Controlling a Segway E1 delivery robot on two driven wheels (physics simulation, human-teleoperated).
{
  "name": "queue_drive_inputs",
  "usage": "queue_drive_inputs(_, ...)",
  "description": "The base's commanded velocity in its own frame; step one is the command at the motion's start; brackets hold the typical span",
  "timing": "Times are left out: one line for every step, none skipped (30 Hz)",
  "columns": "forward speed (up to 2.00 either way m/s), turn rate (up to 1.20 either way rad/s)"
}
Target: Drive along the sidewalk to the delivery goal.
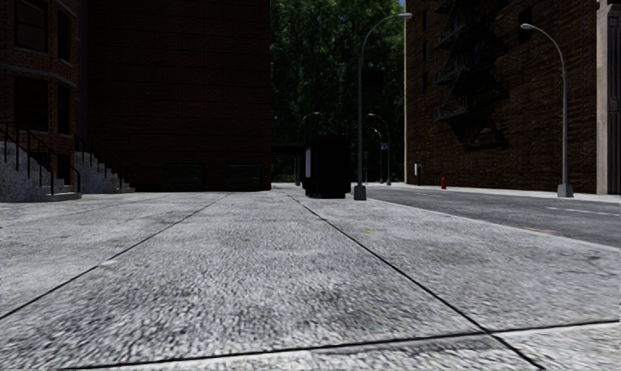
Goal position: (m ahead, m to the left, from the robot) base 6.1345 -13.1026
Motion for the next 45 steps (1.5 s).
queue_drive_inputs(2.0, 0.0)
queue_drive_inputs(2.0, 0.0)
queue_drive_inputs(2.0, 0.0)
queue_drive_inputs(2.0, 0.0)
queue_drive_inputs(2.0, 0.0)
queue_drive_inputs(2.0, 0.0)
queue_drive_inputs(2.0, 0.0)
queue_drive_inputs(2.0, 0.0)
queue_drive_inputs(2.0, 0.0)
queue_drive_inputs(2.0, 0.0)
queue_drive_inputs(2.0, 0.0)
queue_drive_inputs(2.0, 0.0)
queue_drive_inputs(2.0, 0.0)
queue_drive_inputs(2.0, 0.0)
queue_drive_inputs(2.0, 0.0)
queue_drive_inputs(2.0, 0.0)
queue_drive_inputs(2.0, 0.0)
queue_drive_inputs(2.0, 0.0)
queue_drive_inputs(2.0, 0.0)
queue_drive_inputs(2.0, 0.0)
queue_drive_inputs(2.0, 0.0)
queue_drive_inputs(2.0, 0.0)
queue_drive_inputs(2.0, 0.0)
queue_drive_inputs(2.0, 0.0)
queue_drive_inputs(2.0, 0.0)
queue_drive_inputs(2.0, 0.0)
queue_drive_inputs(2.0, 0.0)
queue_drive_inputs(2.0, 0.0)
queue_drive_inputs(2.0, 0.0)
queue_drive_inputs(2.0, 0.0)
queue_drive_inputs(2.0, 0.0)
queue_drive_inputs(2.0, 0.0)
queue_drive_inputs(2.0, 0.0)
queue_drive_inputs(2.0, 0.0)
queue_drive_inputs(2.0, 0.0)
queue_drive_inputs(2.0, 0.0)
queue_drive_inputs(2.0, 0.0)
queue_drive_inputs(2.0, 0.0)
queue_drive_inputs(2.0, 0.0)
queue_drive_inputs(2.0, 0.0)
queue_drive_inputs(2.0, 0.0)
queue_drive_inputs(2.0, 0.0)
queue_drive_inputs(2.0, 0.0)
queue_drive_inputs(2.0, 0.0)
queue_drive_inputs(2.0, 0.0)
